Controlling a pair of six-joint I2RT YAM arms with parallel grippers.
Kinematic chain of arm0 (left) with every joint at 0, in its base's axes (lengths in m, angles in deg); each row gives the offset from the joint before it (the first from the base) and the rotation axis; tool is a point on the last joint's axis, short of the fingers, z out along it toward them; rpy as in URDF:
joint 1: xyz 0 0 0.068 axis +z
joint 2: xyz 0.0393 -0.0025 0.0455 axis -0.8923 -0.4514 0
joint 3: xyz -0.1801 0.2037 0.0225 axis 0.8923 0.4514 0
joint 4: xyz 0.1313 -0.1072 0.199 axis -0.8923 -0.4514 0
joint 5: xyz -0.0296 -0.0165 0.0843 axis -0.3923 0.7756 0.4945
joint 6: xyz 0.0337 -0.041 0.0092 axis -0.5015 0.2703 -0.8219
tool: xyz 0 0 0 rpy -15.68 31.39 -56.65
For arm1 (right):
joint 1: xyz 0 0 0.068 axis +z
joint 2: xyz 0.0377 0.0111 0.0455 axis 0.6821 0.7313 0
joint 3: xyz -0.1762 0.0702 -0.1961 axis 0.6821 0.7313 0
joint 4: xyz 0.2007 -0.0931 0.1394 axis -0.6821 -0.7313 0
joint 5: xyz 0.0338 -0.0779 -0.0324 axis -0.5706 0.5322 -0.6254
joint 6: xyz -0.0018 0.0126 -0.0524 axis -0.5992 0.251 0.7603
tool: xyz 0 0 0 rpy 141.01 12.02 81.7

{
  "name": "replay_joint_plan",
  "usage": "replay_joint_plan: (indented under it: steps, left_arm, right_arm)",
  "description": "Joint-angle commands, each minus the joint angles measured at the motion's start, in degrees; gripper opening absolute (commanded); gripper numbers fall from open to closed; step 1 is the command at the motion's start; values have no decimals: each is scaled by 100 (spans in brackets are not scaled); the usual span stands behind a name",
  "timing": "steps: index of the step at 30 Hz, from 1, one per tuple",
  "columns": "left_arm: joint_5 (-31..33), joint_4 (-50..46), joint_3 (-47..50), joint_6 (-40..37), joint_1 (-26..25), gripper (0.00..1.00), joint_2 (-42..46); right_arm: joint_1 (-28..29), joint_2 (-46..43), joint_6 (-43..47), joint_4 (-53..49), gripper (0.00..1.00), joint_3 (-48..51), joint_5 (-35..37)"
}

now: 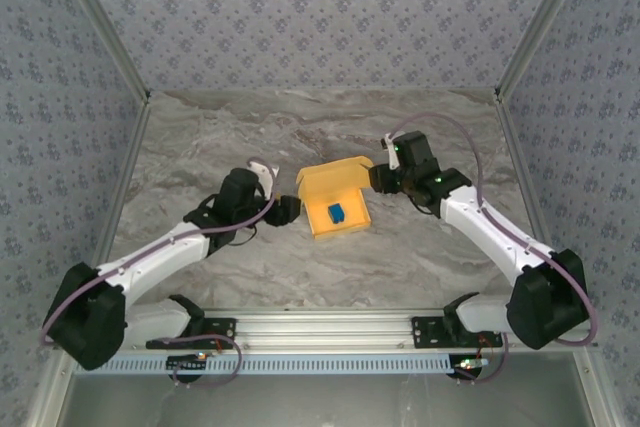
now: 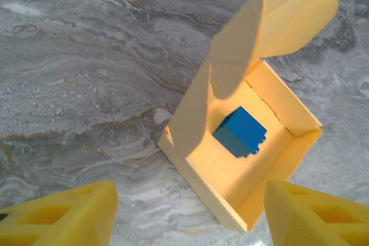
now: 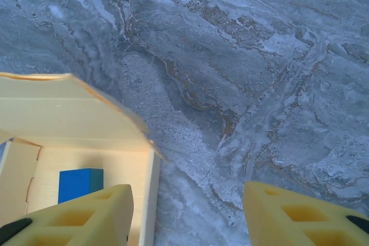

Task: Fold the paper box

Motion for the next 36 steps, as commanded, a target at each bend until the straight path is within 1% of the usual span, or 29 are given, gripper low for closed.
replay_joint_plan:
  steps: [1, 7, 11, 14, 18, 23, 26, 36]
  left_arm:
    - [129, 242, -344, -142, -77, 67, -289]
    - [404, 316, -611, -227, -189, 61, -693]
    - [534, 355, -761, -289, -251, 58, -933]
    - [572, 361, -874, -327, -297, 52, -1102]
    - [644, 351, -979, -346, -325, 43, -1241]
    - [653, 329, -1079, -379, -341, 35, -1384]
    - [654, 349, -1113, -369, -344, 33, -1453]
    - [742, 333, -1185, -391, -352, 21, -1581]
  right_arm:
    - [-142, 151, 412, 516, 54, 103, -967]
    - [-255, 540, 667, 969, 53, 112, -1227]
    - [-291, 800, 828, 1241, 51, 101, -1177]
    - [-304, 955, 888, 1398, 50, 112, -1114]
    - [-290, 1094, 917, 1536, 43, 117, -1158]
    - [-282, 1196, 937, 1576, 39, 130, -1127]
    - [-264, 1238, 939, 1593, 36, 138, -1111]
    - [-185, 1284, 953, 1527, 21, 130, -989]
